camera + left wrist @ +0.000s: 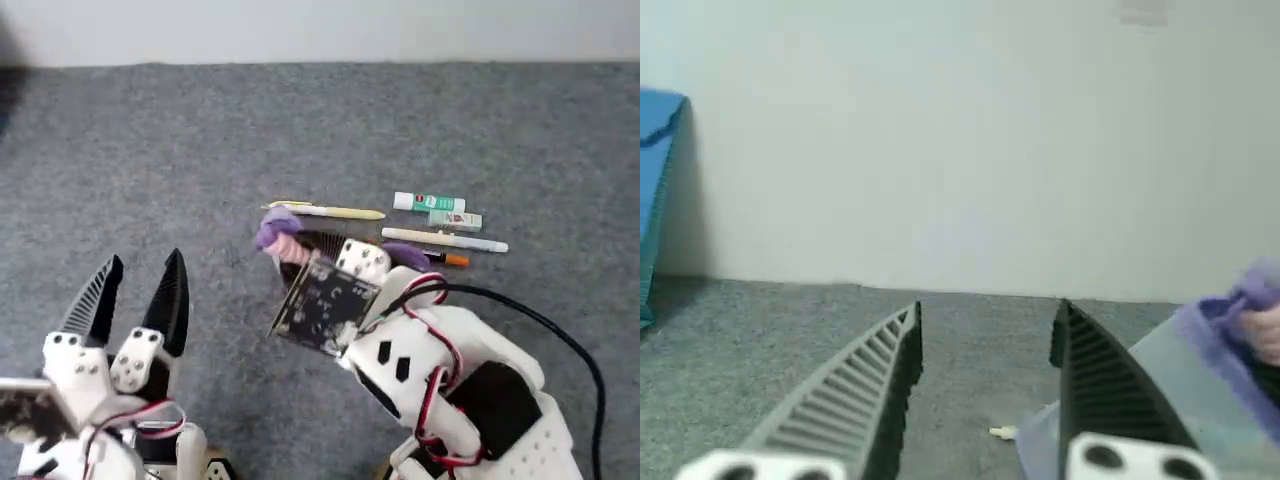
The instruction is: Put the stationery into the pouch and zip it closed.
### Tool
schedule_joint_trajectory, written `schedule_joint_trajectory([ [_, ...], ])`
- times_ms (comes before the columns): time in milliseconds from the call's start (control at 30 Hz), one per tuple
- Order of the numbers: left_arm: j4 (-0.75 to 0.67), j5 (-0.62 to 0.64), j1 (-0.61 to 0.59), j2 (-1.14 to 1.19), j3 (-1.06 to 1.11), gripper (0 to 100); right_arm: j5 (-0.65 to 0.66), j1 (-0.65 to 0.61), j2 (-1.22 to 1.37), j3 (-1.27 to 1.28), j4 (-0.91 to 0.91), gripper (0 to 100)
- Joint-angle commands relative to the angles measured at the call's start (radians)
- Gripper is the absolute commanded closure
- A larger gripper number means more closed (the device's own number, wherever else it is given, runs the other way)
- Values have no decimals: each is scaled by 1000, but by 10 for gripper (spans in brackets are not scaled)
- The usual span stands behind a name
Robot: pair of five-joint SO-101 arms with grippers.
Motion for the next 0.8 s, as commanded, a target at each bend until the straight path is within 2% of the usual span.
schedule_joint_trajectory([
  [0, 107, 11, 69, 66, -122, 789, -31, -30, 19, 15, 61, 992],
  [133, 203, 71, 146, 192, -225, 787, -121, -93, 19, 15, 124, 992],
  [267, 236, 71, 163, 296, -285, 787, -130, -117, 19, 15, 130, 992],
  [500, 230, 68, 163, 379, -321, 786, -109, -136, 1, 15, 217, 992],
  [700, 138, 68, 166, 391, -321, 786, -15, -166, -68, 54, 265, 992],
  [767, 123, 55, 201, 393, -321, 787, -8, -166, -73, 58, 265, 992],
])
